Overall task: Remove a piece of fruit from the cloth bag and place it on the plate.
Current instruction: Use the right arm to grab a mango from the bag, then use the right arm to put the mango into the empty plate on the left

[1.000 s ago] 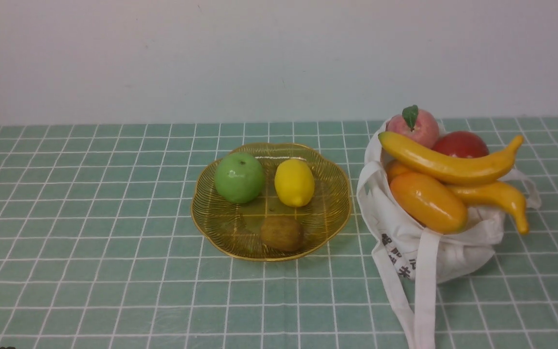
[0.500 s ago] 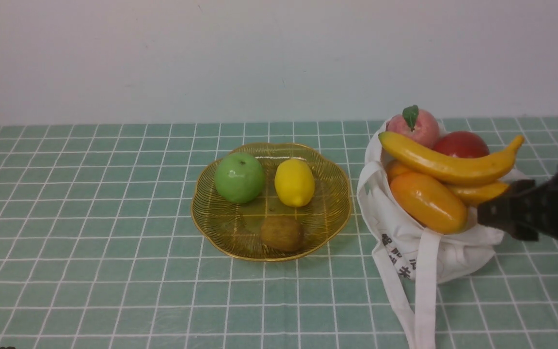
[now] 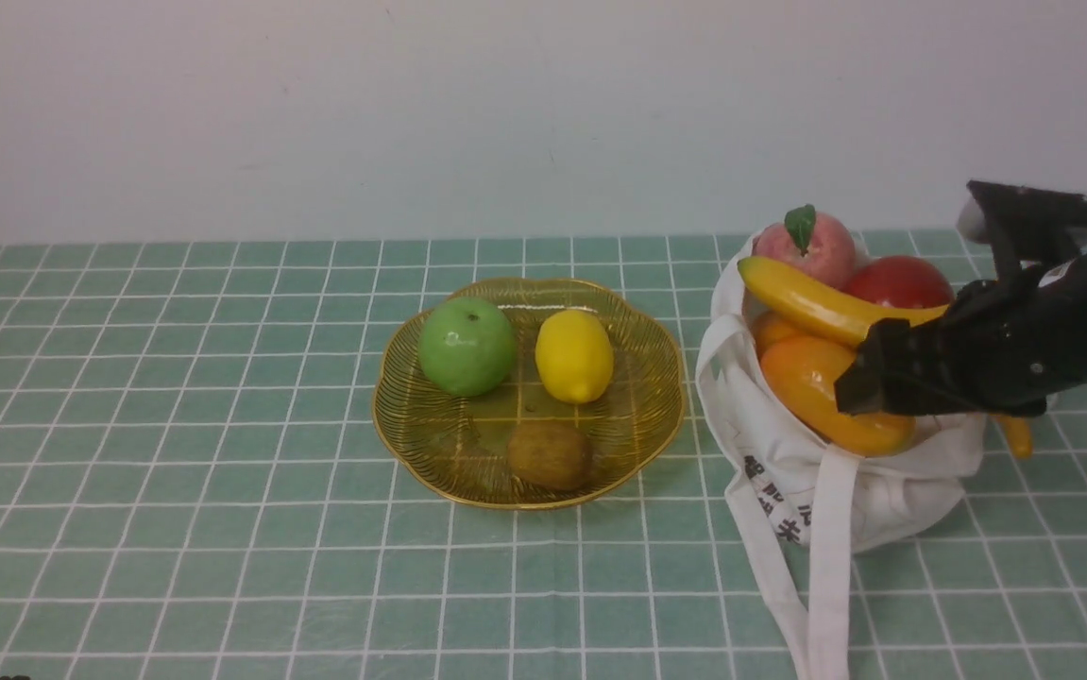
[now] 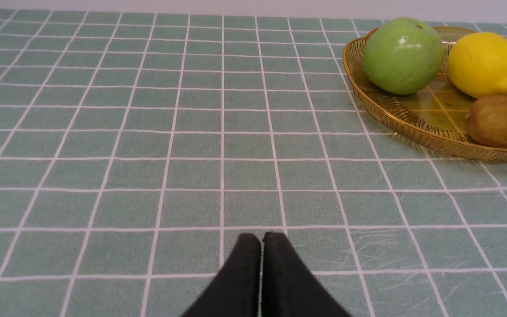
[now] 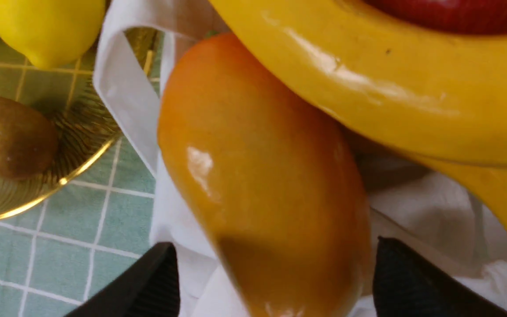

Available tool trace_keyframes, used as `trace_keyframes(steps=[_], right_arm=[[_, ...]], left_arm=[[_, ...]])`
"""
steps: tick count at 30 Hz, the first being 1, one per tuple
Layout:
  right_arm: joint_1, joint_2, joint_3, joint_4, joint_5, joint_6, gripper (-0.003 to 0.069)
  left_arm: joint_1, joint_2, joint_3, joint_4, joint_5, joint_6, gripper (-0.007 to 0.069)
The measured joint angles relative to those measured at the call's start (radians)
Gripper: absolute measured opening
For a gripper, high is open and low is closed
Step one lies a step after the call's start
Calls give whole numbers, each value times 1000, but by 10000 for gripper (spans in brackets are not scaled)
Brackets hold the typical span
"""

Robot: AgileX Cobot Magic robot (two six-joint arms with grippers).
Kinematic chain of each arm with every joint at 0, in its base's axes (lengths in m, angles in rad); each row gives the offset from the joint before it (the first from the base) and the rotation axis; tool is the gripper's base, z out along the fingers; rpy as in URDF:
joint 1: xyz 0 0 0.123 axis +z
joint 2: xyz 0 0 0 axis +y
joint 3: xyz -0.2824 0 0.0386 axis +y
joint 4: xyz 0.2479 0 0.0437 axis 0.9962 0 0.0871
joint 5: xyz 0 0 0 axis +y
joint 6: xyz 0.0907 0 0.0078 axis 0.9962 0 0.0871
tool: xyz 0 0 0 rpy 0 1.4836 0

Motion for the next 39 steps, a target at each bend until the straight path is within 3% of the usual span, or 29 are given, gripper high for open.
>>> trace_keyframes(steps=[12,18,39], right_arm=[[0,104,-1,-12,-30,0,525],[0,104,-4,-12,-27,0,394],[0,-96,-4,-5,191,-3,395]], left_arm=[[0,0,0,0,0,0,-8],[0,0,0,0,0,0,-8],[0,0,0,0,0,0,-8]])
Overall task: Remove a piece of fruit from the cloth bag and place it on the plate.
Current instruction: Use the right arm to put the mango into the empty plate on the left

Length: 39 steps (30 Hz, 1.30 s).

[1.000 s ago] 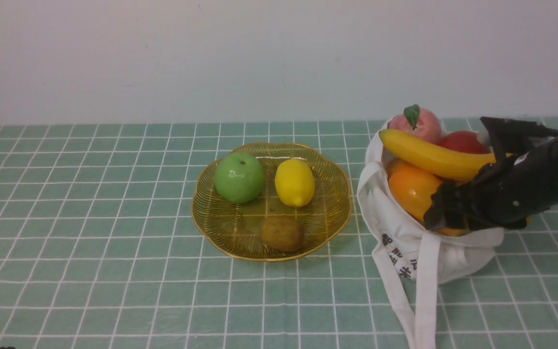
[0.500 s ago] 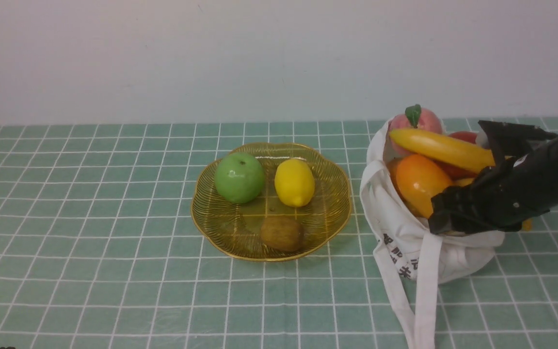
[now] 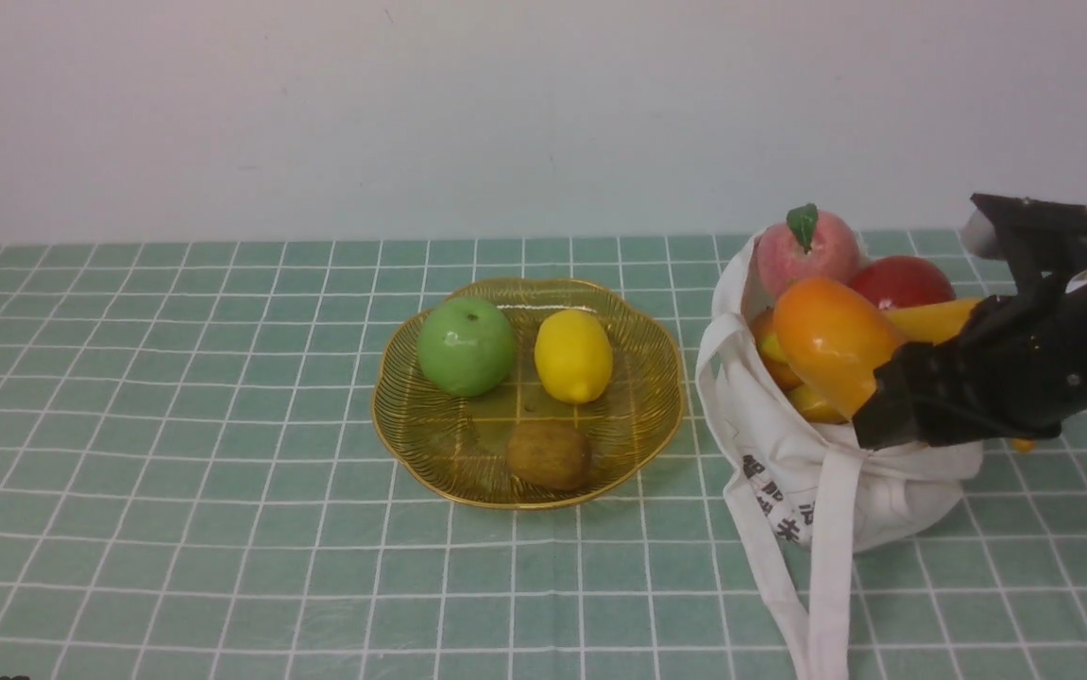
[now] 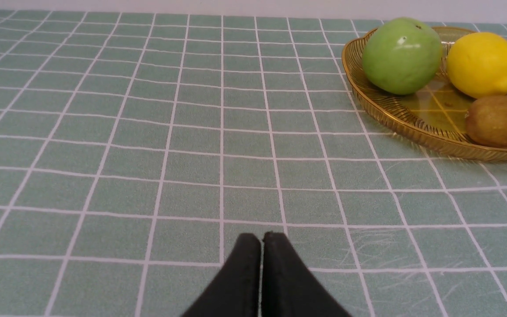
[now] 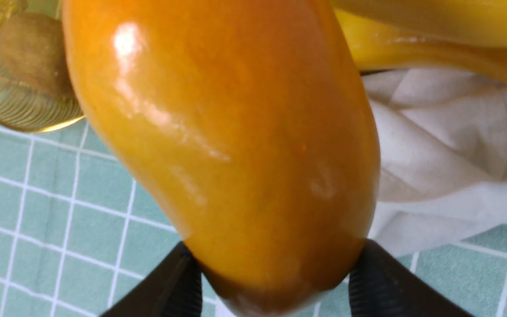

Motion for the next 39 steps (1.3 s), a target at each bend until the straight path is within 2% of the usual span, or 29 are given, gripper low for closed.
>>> trace_keyframes(steps=[3,10,14,18,20,25,36,39], right_arm=[[0,-27,0,37,10,-15,395],[13,-66,-65,223,110,-154,395],[114,-31,-170,279,152,-200,395],[240,58,-254,253,135,-203,395],[272,88,-274,242,119,-203,395],[386,277,-382,166,-25,-161,395],[398,482,-433,111,-160,-154,395],[398,505,-433,96,-196,-154,454]], left_arm=[[0,0,0,0,0,0,-8],[0,0,0,0,0,0,-8],[0,0,0,0,0,0,-8],[0,0,0,0,0,0,-8],[0,0,0,0,0,0,-8],[0,0,0,0,0,0,-8],[0,0,0,0,0,0,-8],[0,0,0,0,0,0,-8]])
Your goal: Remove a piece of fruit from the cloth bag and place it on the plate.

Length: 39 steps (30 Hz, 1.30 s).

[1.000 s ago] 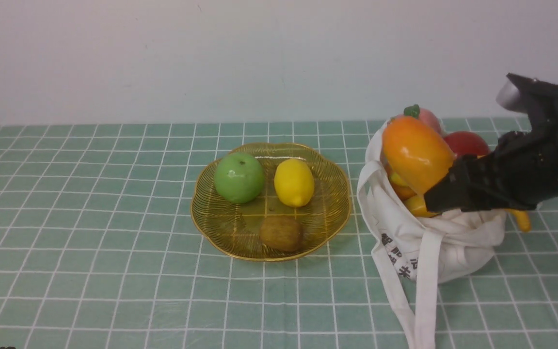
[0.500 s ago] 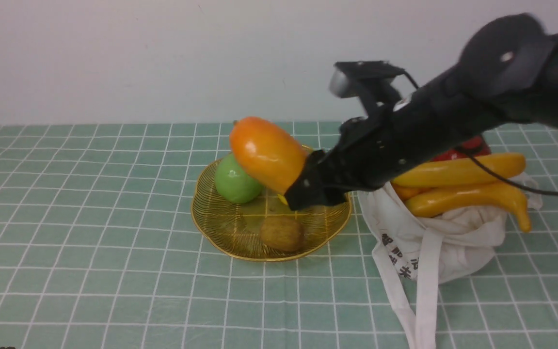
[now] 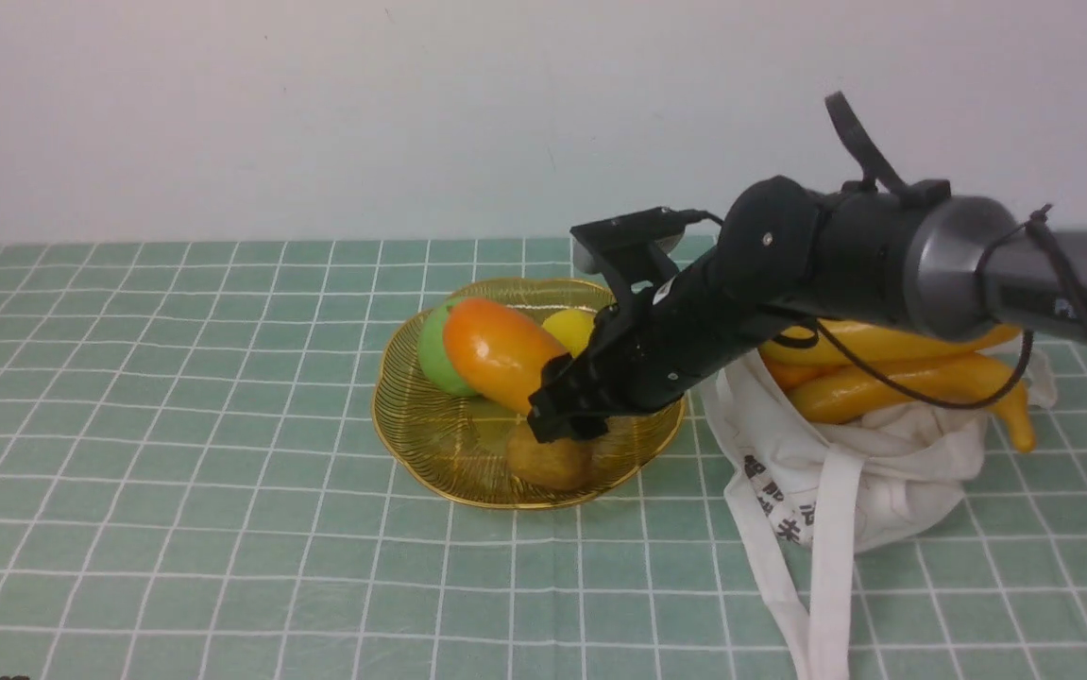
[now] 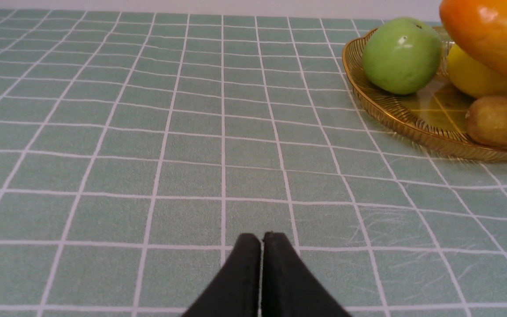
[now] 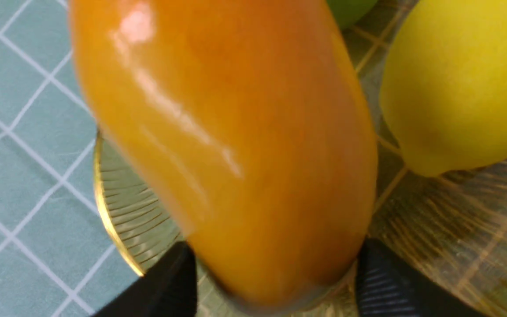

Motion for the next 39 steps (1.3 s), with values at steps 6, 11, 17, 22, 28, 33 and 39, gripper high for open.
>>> trace_keyframes(steps=[6,11,17,22,28,33,39], right_arm=[[0,0,-2,-4,-16,-1,642],[0,-15,-3,-6,47,-1,689],[-16,-138,-3,-15,195,10,614],[-78,-342,-3,-69,345,108,361],[-125,-572,-3,-202,551,176,39],[-127,-740,1,-320,574,248,-11],[-127,-972,106,-396,577,312,-14]], left_arm=[[0,0,0,0,0,0,-8],[0,0,0,0,0,0,-8],[0,0,0,0,0,0,-8],[0,0,0,0,0,0,-8],[0,0,0,0,0,0,-8],[0,0,0,0,0,0,-8],[0,0,0,0,0,0,-8]])
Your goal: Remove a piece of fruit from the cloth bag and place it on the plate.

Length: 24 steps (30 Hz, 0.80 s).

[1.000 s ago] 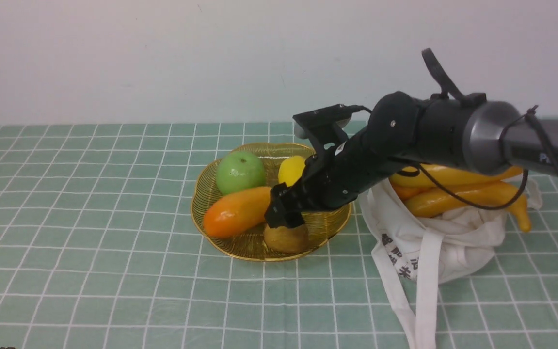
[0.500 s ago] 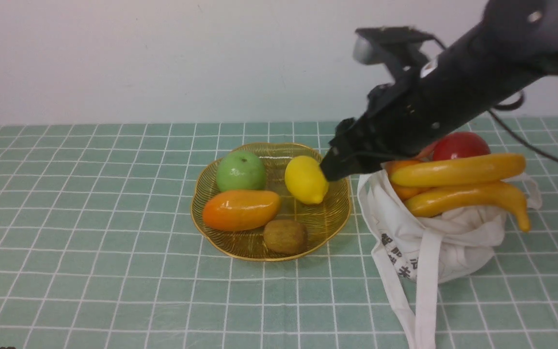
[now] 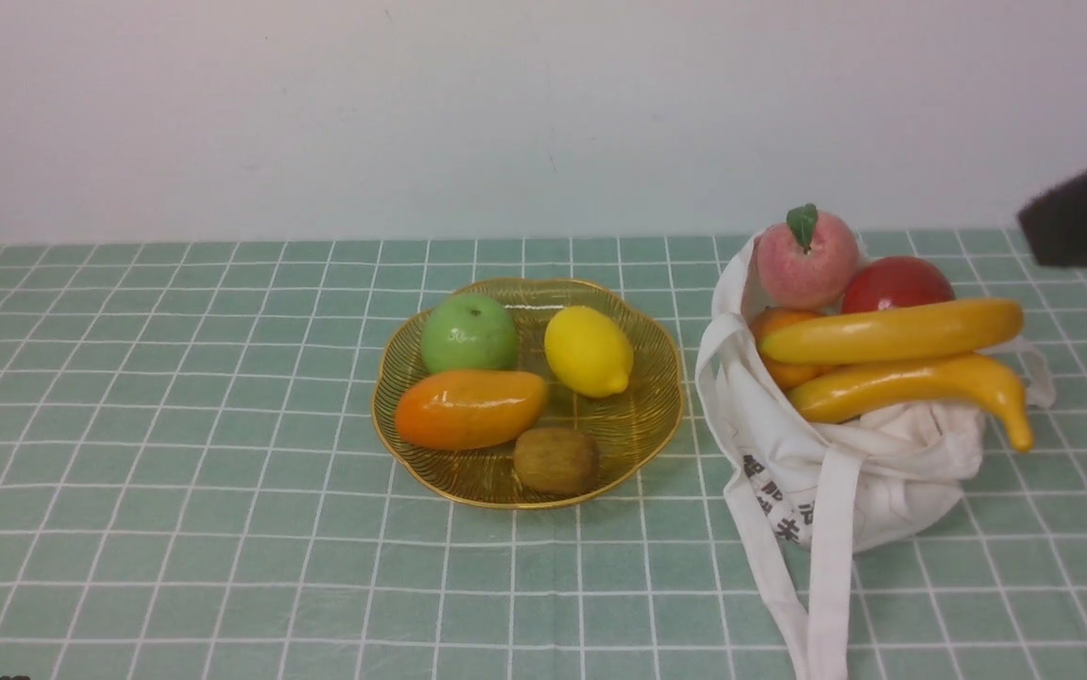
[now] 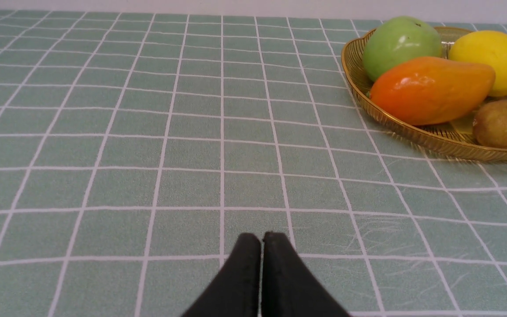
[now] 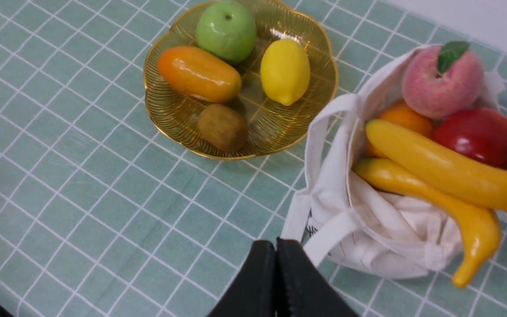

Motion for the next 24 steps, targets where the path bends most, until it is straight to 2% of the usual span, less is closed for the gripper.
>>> trace_keyframes(steps=[1,4,6,8,9,10,11,12,13,18,22,24], right_arm=[[0,-122,98,-36,-7,25,-14],[0,-254,236,-68,-67,34,-14],[0,-380,370,-83,-166,38,-14],[0,-511,533,-85,-315,40,-14],[0,-533,548,-85,-331,40,-14],[0,-604,669,-84,-459,40,-14],[0,-614,684,-84,-476,40,-14],[0,-688,811,-84,-636,41,-14],[0,-695,824,-84,-654,41,-14],[0,-815,1067,-84,-1073,42,-14],[0,-834,1119,-84,-1203,42,-14],[0,-835,1124,-84,-1208,42,-14]], left_arm=[[0,0,0,0,0,0,-8],[0,0,0,0,0,0,-8],[0,0,0,0,0,0,-8],[0,0,0,0,0,0,-8],[0,0,0,0,0,0,-8],[0,0,0,0,0,0,-8],[0,0,0,0,0,0,-8],[0,0,0,0,0,0,-8],[0,0,0,0,0,0,-8],[0,0,0,0,0,0,-8],[0,0,0,0,0,0,-8],[0,0,0,0,0,0,-8]])
